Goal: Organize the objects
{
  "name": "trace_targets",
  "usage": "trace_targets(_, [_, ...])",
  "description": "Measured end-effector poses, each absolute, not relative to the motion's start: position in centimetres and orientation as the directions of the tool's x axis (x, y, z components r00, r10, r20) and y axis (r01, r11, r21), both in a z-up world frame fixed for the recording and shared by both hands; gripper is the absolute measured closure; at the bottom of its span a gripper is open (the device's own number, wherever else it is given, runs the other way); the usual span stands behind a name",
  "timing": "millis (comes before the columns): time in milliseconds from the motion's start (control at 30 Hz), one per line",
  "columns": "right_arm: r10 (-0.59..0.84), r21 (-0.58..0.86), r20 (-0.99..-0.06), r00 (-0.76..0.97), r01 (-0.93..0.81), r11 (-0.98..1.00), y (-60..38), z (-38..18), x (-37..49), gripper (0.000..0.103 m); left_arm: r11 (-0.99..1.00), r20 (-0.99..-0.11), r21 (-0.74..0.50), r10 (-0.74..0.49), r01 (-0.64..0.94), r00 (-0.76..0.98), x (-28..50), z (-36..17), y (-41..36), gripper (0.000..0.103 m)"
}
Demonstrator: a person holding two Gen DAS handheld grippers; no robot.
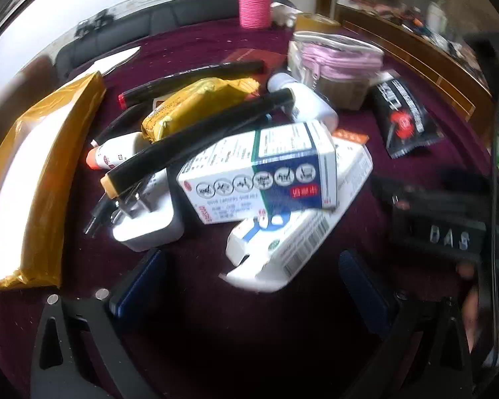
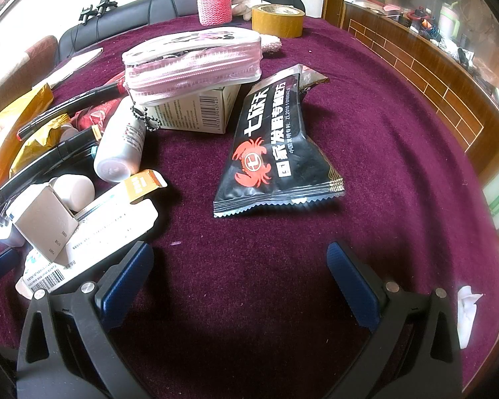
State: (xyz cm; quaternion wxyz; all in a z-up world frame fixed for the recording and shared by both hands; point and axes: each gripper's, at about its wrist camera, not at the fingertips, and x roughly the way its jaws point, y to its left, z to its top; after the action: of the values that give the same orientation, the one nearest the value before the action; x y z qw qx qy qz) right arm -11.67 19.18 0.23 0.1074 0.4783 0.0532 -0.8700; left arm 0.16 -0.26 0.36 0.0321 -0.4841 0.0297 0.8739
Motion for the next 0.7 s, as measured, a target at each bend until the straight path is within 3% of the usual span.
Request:
trace_targets(233, [-0.136, 0.01, -0.844, -0.52, 0.238, -0.971, 19.2, 0.2, -11.8, 0.0, -0.977, -0.81, 0.067, 0.067, -0.205, -0.582, 3.7, 2.6, -2.7, 0.002])
trace_targets(533, [-0.136, 0.01, -0.844, -0.519, 0.239, -0.971, 19.2, 0.2, -11.7, 0.0, -0.956, -0.773, -0.014, 0.197, -0.293, -0.604, 4.3, 4.4, -5.3, 0.002])
trace_targets(700, [-0.188, 0.018, -0.854, -0.486, 0.333, -0.943, 18.9, 0.8, -9.4, 0.0, -0.902, -0.75, 0.077, 0.228, -0.424, -0.62, 2.7, 6.8, -3.9, 0.002])
